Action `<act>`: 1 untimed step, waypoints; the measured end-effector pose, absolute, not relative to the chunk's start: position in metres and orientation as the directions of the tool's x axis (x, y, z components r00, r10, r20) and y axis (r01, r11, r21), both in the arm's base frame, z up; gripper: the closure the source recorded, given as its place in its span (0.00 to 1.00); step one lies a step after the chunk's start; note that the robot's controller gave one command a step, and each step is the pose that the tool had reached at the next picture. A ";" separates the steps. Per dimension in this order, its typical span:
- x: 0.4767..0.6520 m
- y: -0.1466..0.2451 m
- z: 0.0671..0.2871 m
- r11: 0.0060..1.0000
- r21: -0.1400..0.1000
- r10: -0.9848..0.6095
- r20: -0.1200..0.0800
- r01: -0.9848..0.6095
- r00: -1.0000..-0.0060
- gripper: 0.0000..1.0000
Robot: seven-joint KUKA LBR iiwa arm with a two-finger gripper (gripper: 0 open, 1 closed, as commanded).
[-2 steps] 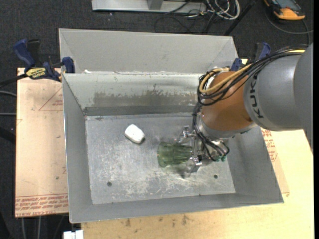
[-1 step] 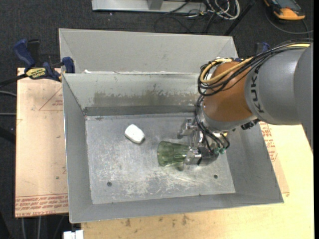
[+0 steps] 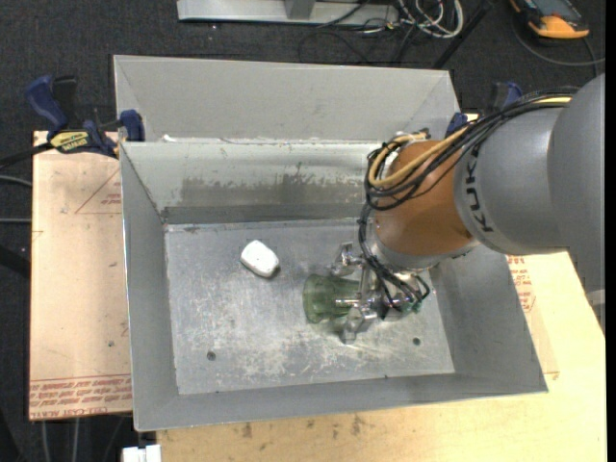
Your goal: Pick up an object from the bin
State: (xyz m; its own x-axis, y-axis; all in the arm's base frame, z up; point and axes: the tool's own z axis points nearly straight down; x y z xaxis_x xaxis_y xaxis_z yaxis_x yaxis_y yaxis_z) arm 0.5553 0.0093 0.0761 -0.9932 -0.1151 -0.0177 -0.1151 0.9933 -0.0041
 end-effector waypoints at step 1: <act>0.568 0.015 0.076 0.995 -0.004 -0.095 0.002 -0.095 -0.996 1.00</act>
Offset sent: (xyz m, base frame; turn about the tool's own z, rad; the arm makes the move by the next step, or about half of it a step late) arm 0.0000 0.0000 0.0000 0.0000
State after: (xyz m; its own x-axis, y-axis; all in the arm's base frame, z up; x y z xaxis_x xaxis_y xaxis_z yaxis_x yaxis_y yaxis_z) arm 0.5679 0.0147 0.0763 -0.9955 -0.0947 0.0018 -0.0947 0.9955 -0.0040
